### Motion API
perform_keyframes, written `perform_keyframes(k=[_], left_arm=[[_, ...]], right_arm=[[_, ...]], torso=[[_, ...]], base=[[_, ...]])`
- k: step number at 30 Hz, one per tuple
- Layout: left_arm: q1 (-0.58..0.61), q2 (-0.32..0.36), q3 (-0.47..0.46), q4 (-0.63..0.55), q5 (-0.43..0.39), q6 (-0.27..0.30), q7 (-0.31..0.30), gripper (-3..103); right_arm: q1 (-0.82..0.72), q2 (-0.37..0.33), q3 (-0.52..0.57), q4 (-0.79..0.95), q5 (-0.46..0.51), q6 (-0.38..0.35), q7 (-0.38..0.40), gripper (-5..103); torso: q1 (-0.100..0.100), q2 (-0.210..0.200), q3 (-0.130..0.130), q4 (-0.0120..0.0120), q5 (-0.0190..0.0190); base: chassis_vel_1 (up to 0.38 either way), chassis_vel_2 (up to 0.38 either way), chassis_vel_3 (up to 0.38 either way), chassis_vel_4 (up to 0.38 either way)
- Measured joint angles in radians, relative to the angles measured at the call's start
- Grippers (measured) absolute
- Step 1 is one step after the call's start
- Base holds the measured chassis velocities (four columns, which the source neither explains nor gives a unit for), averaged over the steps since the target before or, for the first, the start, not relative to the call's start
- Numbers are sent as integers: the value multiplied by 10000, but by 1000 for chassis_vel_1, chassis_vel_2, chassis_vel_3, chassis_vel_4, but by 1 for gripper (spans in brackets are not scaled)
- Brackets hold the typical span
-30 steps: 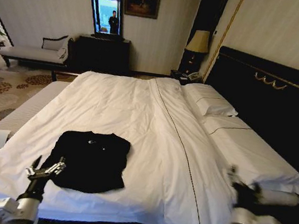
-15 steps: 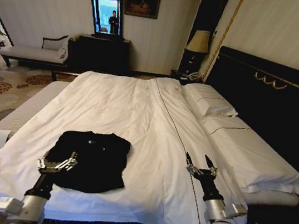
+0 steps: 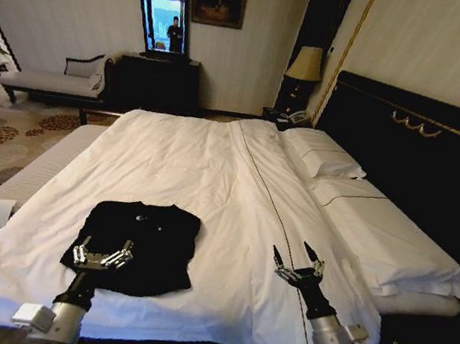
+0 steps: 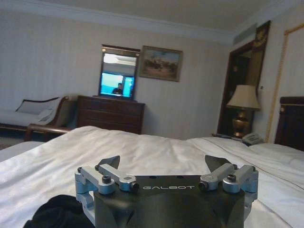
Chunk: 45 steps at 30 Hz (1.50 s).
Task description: Fold the clothes on the bed.
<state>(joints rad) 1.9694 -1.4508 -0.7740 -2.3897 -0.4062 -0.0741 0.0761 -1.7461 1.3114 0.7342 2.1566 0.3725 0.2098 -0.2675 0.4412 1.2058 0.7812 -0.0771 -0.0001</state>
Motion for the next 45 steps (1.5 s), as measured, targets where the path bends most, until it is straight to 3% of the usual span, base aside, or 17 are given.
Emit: perform_keyframes(k=[6, 45], left_arm=[[18, -48, -90, -196, -359, -12, -161, 100], [93, -155, -238, -188, -472, -361, -379, 100]], right_arm=[[27, 114, 125, 103, 266, -10, 70, 100], [-251, 306, 0, 151, -29, 243, 113, 100]], torso=[[1, 0, 0, 1, 0], [0, 0, 0, 1, 0]], base=[[0, 0, 0, 0], [0, 0, 0, 0]])
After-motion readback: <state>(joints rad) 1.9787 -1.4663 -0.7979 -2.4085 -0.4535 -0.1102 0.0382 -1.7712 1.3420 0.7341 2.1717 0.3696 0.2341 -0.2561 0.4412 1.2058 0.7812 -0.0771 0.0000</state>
